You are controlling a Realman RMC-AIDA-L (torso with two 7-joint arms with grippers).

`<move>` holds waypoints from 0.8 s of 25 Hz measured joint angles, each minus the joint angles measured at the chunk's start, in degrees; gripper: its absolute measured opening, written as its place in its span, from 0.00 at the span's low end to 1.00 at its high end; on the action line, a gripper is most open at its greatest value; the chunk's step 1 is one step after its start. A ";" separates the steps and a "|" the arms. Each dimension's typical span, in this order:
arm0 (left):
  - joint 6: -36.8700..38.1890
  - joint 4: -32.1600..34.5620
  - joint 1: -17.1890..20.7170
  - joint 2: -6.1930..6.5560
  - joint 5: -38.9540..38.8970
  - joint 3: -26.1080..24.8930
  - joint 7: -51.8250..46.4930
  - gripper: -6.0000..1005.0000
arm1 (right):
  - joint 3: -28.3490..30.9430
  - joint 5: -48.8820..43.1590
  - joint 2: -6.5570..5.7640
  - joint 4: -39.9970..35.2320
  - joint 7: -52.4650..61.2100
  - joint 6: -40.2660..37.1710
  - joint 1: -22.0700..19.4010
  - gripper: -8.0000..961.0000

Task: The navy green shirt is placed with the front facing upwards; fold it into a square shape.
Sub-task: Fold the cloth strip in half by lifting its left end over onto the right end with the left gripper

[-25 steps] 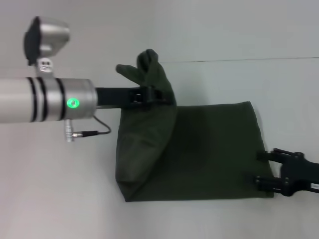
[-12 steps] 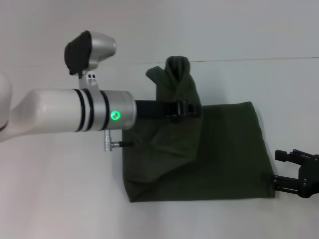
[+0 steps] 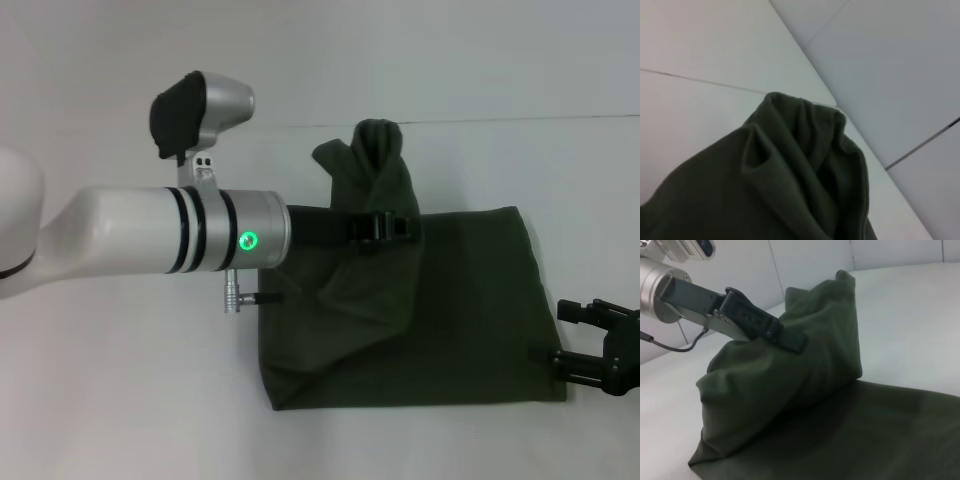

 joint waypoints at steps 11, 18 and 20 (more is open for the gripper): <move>5.16 4.87 2.42 0.30 -0.46 -1.75 0.03 0.15 | 0.61 0.16 0.30 0.00 0.00 0.21 0.14 0.90; 4.27 5.45 2.81 0.11 -0.61 -1.19 0.03 0.16 | 0.78 0.14 0.42 0.00 0.22 0.24 0.18 0.90; 2.64 4.73 2.46 0.06 -0.62 -0.28 0.03 0.16 | 0.78 0.10 0.43 0.00 0.24 0.25 0.18 0.90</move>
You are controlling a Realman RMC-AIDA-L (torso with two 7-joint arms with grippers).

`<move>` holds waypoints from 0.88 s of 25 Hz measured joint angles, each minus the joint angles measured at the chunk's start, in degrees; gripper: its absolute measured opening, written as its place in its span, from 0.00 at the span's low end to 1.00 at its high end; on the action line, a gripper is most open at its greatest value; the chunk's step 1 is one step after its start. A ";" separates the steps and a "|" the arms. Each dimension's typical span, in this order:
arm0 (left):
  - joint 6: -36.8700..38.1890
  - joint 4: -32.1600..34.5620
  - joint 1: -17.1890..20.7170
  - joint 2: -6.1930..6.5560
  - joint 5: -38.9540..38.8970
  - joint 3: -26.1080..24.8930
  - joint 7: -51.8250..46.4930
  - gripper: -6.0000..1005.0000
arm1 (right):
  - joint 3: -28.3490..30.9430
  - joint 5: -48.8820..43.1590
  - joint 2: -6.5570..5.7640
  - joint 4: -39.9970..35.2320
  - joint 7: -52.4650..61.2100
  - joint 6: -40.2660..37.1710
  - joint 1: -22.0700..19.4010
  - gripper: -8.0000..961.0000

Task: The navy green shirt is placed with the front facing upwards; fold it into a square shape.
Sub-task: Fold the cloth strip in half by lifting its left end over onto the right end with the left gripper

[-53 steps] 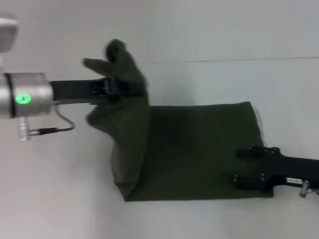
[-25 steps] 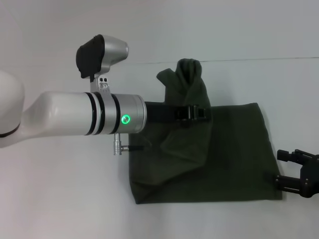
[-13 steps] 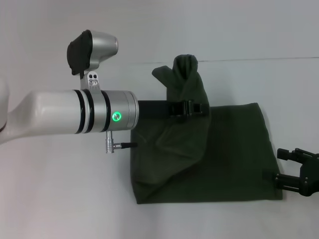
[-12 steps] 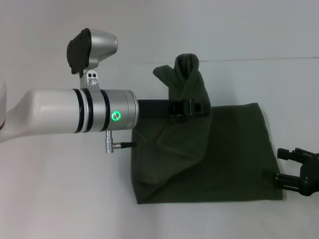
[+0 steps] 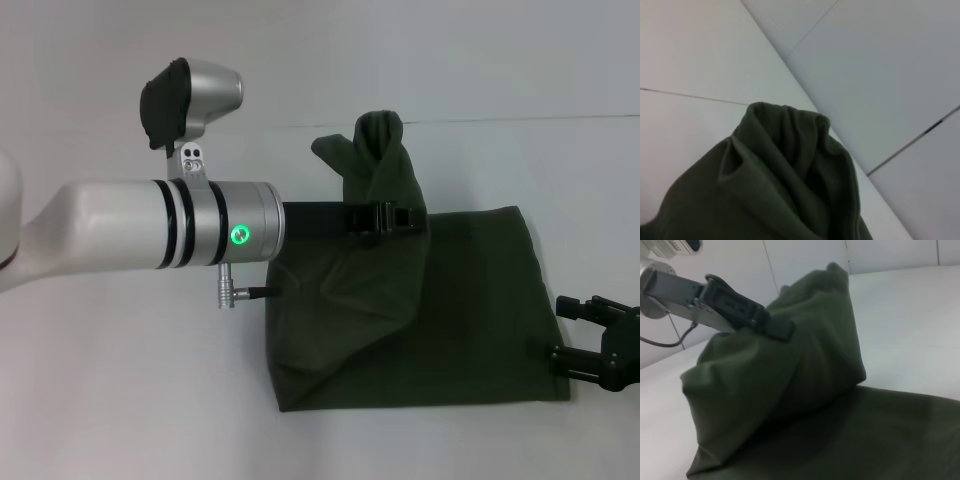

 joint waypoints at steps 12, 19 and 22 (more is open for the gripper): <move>-6.41 -4.22 -2.23 -0.10 -5.65 5.96 0.32 0.18 | 0.02 0.08 -0.30 0.00 -0.11 0.38 0.06 0.90; -8.18 -11.50 -4.23 -0.10 -17.12 5.73 6.03 0.19 | 0.04 -0.13 -0.34 0.00 -0.26 0.92 0.20 0.90; -7.70 -12.23 -4.26 -0.14 -19.85 5.94 7.60 0.27 | 0.05 -0.14 -0.42 0.00 -0.26 0.92 0.23 0.90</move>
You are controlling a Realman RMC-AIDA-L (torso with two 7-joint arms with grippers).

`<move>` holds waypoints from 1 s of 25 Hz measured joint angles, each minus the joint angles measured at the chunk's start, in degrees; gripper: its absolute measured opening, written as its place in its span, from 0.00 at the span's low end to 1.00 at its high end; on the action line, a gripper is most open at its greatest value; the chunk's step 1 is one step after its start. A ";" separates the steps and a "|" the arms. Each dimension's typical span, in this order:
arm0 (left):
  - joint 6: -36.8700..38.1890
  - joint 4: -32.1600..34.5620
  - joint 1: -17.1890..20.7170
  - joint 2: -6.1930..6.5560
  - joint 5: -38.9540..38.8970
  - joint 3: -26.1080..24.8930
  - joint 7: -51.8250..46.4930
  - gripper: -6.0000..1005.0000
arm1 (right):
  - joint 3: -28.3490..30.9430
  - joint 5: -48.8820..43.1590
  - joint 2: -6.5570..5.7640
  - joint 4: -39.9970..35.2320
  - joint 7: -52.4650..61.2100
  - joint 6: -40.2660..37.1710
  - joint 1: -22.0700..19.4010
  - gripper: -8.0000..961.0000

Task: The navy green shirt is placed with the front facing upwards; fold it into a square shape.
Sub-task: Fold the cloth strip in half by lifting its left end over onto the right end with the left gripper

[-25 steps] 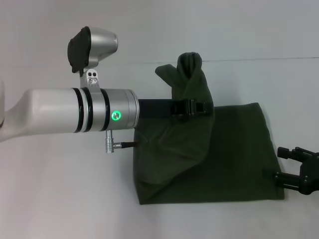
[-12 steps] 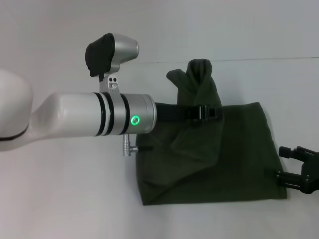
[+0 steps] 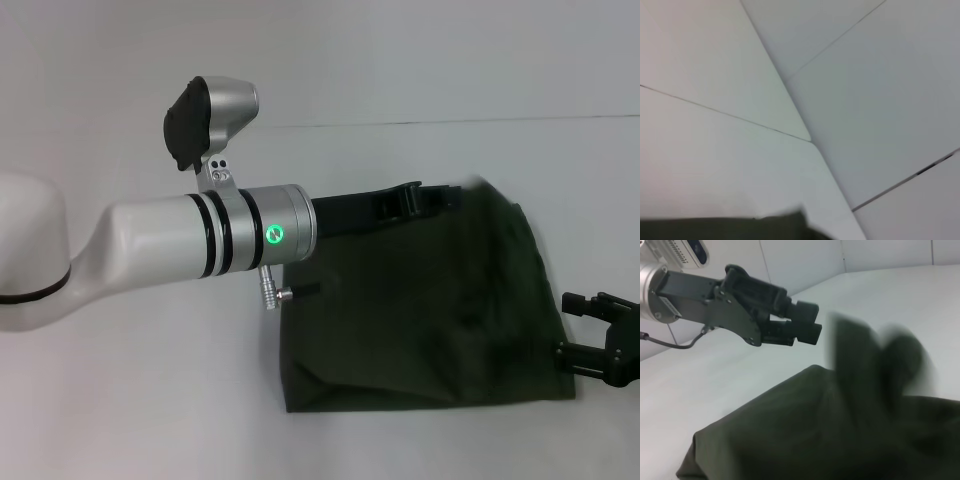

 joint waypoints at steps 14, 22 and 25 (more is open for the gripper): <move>6.18 -0.06 1.12 0.63 -1.48 -4.52 2.69 0.65 | 8.22 0.25 -1.40 -5.77 0.84 -7.18 -2.98 0.90; 16.11 0.10 5.03 0.54 -1.82 -12.35 24.40 0.90 | 5.49 -0.19 1.73 -8.16 -0.02 -9.40 -1.76 0.90; 19.83 0.06 6.47 0.56 -1.76 -15.08 30.60 0.91 | 3.71 -0.21 2.11 -7.96 0.32 -9.44 -0.67 0.90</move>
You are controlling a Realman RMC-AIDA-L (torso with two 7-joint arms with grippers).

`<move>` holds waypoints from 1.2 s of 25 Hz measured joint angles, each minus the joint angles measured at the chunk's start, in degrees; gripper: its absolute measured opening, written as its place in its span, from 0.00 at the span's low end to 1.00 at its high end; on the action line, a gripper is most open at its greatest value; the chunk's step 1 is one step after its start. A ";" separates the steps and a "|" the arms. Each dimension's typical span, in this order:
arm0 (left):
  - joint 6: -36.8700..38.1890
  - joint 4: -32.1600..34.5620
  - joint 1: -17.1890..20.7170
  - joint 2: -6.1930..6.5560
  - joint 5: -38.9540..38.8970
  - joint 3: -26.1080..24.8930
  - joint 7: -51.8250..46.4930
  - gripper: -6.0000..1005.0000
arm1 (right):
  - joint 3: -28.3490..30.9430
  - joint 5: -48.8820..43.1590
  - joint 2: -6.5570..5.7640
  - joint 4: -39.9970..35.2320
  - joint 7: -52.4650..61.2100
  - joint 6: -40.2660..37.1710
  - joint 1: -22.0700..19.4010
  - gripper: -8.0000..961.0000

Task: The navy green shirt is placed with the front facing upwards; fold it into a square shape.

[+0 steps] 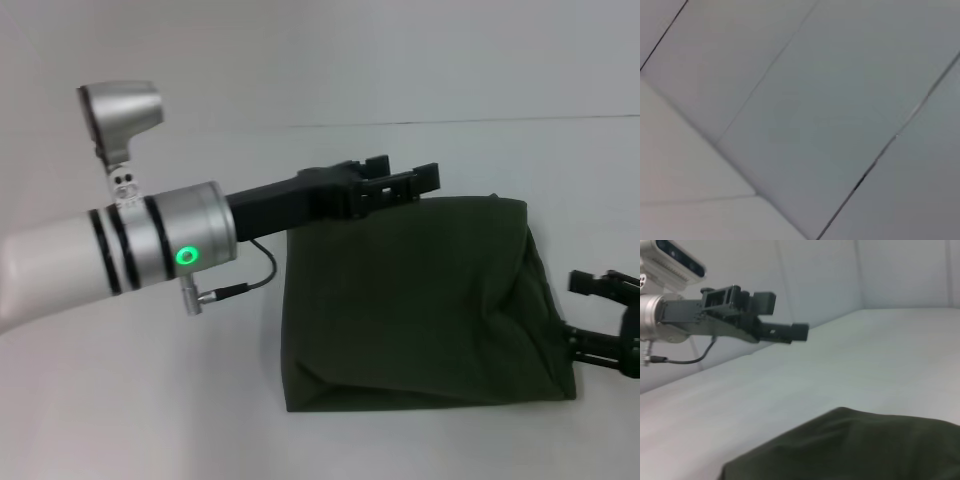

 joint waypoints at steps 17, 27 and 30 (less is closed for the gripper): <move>5.22 -0.40 3.74 0.23 0.48 -7.13 4.25 0.92 | -12.51 -0.01 0.48 7.91 2.28 4.73 4.29 0.90; 4.96 -0.50 3.35 0.10 0.53 -7.17 5.06 0.92 | -12.31 -1.20 0.30 8.13 5.46 11.51 2.83 0.90; 4.96 -0.51 3.28 0.09 0.53 -7.09 5.07 0.92 | -12.11 -1.37 0.20 8.14 6.11 14.23 2.40 0.90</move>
